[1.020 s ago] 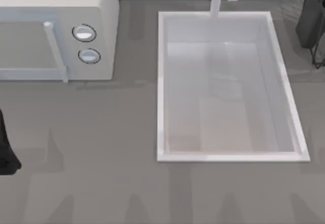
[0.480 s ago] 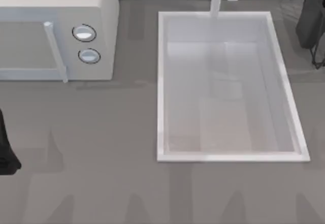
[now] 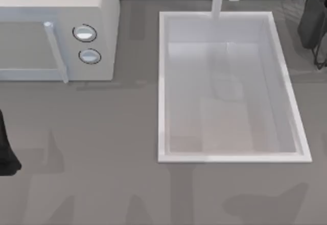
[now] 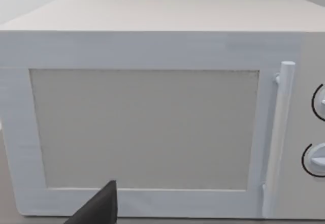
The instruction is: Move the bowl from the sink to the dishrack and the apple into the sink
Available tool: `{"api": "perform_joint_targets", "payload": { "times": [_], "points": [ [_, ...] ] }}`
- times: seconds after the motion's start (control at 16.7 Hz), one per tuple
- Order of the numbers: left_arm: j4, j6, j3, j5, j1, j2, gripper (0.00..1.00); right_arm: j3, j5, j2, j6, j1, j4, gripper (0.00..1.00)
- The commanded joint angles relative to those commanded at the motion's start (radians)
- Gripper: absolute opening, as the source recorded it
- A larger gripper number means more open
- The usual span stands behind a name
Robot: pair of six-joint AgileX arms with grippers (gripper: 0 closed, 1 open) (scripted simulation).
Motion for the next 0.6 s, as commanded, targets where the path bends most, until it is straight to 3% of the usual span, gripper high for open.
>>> {"api": "perform_joint_targets", "payload": {
  "times": [0.36, 0.6],
  "points": [
    [0.000, 0.000, 0.000, 0.000, 0.000, 0.000, 1.00, 0.342, 0.007, 0.526, -0.135, -0.137, -0.339, 1.00],
    [0.000, 0.000, 0.000, 0.000, 0.000, 0.000, 1.00, 0.496, -0.009, 0.734, -0.185, -0.192, -0.461, 1.00]
  ]
}}
